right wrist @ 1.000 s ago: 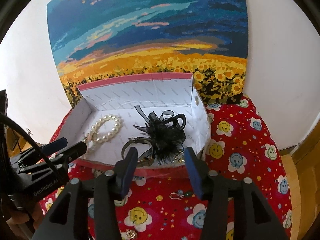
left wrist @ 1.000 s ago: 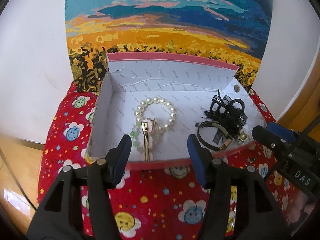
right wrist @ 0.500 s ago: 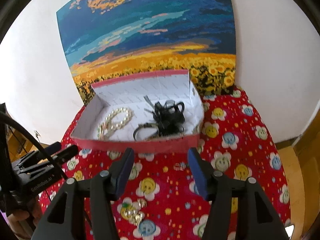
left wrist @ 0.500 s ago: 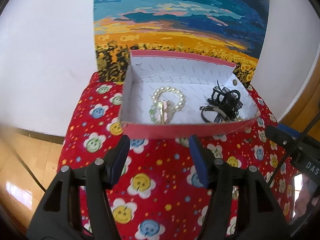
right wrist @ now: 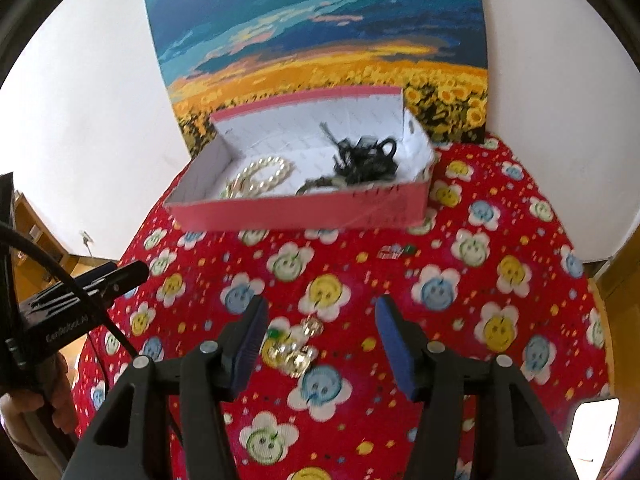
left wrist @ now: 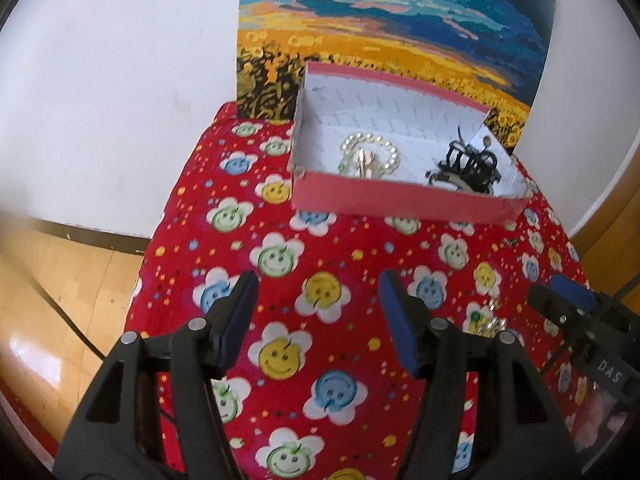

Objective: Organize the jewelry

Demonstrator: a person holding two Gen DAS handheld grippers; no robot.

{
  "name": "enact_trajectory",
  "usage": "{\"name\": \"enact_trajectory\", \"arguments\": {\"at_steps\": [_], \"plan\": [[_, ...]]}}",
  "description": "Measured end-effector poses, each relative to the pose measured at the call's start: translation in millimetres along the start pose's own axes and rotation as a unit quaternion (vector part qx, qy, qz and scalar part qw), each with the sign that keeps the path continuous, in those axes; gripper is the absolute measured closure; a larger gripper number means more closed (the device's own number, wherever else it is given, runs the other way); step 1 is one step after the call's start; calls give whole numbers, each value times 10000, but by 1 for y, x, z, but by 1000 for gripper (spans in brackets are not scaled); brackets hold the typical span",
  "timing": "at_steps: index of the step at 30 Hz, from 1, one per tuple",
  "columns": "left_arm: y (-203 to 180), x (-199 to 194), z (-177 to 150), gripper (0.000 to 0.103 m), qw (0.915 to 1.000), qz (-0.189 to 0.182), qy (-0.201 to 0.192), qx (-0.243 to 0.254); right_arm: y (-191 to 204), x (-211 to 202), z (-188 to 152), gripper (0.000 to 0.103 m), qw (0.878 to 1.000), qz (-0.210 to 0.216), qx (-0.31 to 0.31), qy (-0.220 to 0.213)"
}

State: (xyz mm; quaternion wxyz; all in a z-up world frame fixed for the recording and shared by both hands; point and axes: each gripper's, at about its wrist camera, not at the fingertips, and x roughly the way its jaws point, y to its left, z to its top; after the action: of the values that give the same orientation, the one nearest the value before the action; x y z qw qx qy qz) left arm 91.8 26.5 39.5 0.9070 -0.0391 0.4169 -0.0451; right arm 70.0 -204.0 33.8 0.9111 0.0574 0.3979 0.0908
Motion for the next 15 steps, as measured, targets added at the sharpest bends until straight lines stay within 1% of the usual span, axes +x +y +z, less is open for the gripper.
{"name": "enact_trajectory", "arguments": {"at_steps": [5,9,15], "plan": [[3,1,-10,48,10000,60,42,-11,5,9,-19,44,9997,105,-104,176],[6,1,-15,48,10000,60,56,-25,9,15,-28,45,9992,149,-215,289],[11,2,-21,48,9999,53,88,-95,12,25,-34,55,9987,154,-285,397]]}}
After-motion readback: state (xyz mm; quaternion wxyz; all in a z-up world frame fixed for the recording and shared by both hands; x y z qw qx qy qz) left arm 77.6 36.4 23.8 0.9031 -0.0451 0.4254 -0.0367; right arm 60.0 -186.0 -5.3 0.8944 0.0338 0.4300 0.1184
